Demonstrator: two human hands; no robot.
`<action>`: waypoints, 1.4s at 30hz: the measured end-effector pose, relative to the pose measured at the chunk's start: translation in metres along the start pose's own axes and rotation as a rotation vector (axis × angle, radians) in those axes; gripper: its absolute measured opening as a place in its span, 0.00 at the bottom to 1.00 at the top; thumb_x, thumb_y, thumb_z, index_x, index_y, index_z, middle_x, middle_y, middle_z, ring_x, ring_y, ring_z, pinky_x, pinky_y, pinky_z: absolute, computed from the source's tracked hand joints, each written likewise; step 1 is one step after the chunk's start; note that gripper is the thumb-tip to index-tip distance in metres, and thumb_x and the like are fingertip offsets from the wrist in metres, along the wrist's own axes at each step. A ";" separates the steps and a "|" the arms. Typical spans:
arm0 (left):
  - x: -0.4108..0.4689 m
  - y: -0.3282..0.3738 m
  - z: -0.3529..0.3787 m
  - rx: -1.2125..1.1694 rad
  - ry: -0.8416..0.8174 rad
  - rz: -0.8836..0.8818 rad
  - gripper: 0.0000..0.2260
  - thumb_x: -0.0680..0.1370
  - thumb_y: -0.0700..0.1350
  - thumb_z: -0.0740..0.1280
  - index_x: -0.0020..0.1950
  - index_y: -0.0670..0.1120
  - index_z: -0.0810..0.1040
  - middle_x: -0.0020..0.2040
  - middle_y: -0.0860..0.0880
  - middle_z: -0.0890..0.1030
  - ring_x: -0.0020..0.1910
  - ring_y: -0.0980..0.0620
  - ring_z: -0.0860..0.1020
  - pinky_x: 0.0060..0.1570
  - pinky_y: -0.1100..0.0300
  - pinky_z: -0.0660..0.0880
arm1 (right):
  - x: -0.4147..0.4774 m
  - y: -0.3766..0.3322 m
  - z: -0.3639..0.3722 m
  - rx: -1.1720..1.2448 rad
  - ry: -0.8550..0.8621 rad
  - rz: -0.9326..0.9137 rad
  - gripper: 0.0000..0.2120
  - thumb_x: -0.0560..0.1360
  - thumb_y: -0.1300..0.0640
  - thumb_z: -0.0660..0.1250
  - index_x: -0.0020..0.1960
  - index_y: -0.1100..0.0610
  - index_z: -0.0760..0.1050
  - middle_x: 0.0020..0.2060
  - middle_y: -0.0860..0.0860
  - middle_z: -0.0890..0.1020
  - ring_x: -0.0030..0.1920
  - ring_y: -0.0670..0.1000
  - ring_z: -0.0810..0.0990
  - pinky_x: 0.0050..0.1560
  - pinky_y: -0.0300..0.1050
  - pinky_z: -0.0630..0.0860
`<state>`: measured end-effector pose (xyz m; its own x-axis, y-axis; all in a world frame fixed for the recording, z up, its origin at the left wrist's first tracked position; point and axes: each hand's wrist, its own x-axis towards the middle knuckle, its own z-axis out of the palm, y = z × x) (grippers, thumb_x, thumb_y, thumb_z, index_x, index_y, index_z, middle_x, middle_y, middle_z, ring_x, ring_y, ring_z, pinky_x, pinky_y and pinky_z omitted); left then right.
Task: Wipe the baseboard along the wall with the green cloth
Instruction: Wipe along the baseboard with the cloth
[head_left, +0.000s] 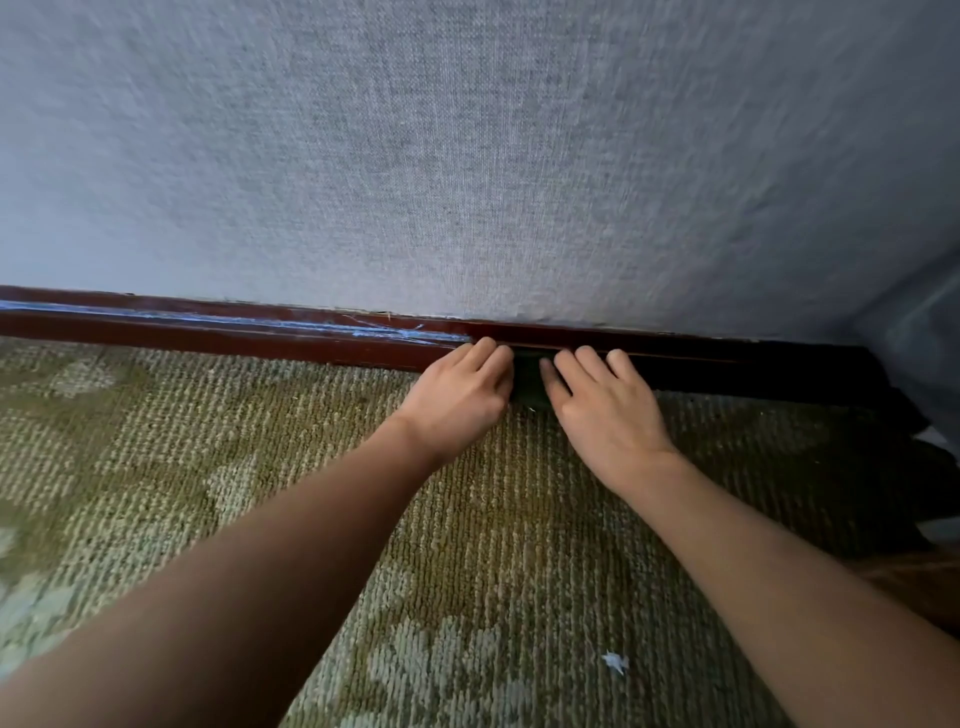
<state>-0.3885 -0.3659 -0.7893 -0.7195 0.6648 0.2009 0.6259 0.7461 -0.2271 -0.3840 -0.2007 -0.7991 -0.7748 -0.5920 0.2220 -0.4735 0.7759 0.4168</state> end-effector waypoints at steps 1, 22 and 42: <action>0.000 0.001 0.002 -0.006 -0.011 0.000 0.16 0.71 0.38 0.54 0.38 0.39 0.83 0.36 0.46 0.79 0.35 0.48 0.79 0.33 0.60 0.75 | 0.000 -0.001 0.001 0.016 -0.015 -0.004 0.16 0.64 0.58 0.72 0.52 0.57 0.81 0.40 0.49 0.79 0.42 0.50 0.78 0.41 0.44 0.72; -0.015 -0.015 -0.030 0.076 -0.018 0.029 0.15 0.70 0.37 0.55 0.43 0.36 0.82 0.37 0.44 0.79 0.35 0.46 0.78 0.34 0.58 0.76 | 0.005 -0.006 -0.029 0.049 0.042 0.007 0.18 0.66 0.61 0.63 0.55 0.57 0.80 0.39 0.51 0.79 0.41 0.51 0.78 0.40 0.43 0.73; -0.014 -0.025 -0.010 0.070 0.030 0.001 0.14 0.70 0.37 0.57 0.45 0.35 0.82 0.37 0.43 0.79 0.34 0.45 0.78 0.34 0.58 0.74 | 0.018 -0.007 -0.017 0.049 0.056 -0.017 0.21 0.71 0.63 0.52 0.56 0.59 0.79 0.41 0.50 0.80 0.42 0.51 0.78 0.41 0.43 0.73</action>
<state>-0.3907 -0.3934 -0.7766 -0.7089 0.6672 0.2288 0.6035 0.7416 -0.2929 -0.3878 -0.2209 -0.7831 -0.7425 -0.6153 0.2647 -0.5075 0.7747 0.3772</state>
